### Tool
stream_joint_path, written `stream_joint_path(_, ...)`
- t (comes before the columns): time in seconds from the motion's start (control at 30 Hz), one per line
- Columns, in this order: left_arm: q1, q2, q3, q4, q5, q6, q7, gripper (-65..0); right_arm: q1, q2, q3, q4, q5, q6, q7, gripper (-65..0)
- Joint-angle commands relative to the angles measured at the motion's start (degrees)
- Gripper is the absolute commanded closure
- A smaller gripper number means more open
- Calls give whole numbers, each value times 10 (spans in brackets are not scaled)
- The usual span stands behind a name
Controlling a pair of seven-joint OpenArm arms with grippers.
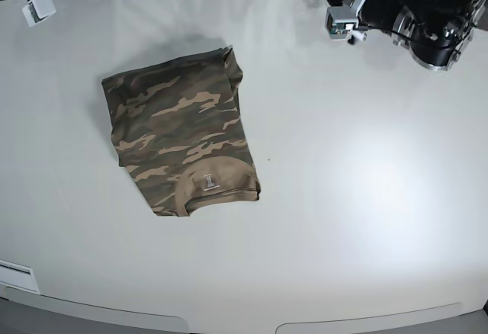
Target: Fold the T-shirt properly
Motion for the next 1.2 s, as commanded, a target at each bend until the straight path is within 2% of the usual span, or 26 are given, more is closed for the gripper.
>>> stream_joint_path(0.0, 31, -9, -18, 10, -15, -4, 1, 0, -22, 5, 4, 7, 15, 1, 6, 0)
stream_joint_path(0.13, 161, -6, -70, 9, -15, 6, 1, 0, -84, 3, 3, 6, 15, 1, 6, 0)
stream_joint_path(0.3, 297, 10, -99, 9, -8, 6, 1, 0, -148, 3, 3, 6, 15, 1, 6, 0)
stream_joint_path(0.47, 382, 41, -111, 9, 67, 7, 1, 0, -190, 3, 0, -23, 15, 1, 6, 0)
stream_joint_path(0.57, 417, 59, -117, 5, 130, 20, -3, 0, -195, 3, -12, -66, 15, 1, 6, 0)
stream_joint_path(0.7, 444, 92, -118, -20, 211, 21, -37, 0, -193, 4, -66, -145, 11, 1, 6, 0)
stream_joint_path(0.8, 439, 121, -118, -63, 253, 21, -54, 0, -185, 9, -128, -205, -51, 1, 11, 0)
stream_joint_path(0.97, 414, 154, -118, -171, 313, 21, -116, 0, -133, 23, -230, -305, -195, 1, 99, 0)
stream_joint_path(1.1, 362, 181, -118, -289, 351, 22, -169, 0, -76, 27, -293, -386, -297, 1, 181, 0)
stream_joint_path(1.17, 327, 198, -118, -353, 375, 34, -205, 0, -42, 27, -320, -428, -341, 1, 215, 0)
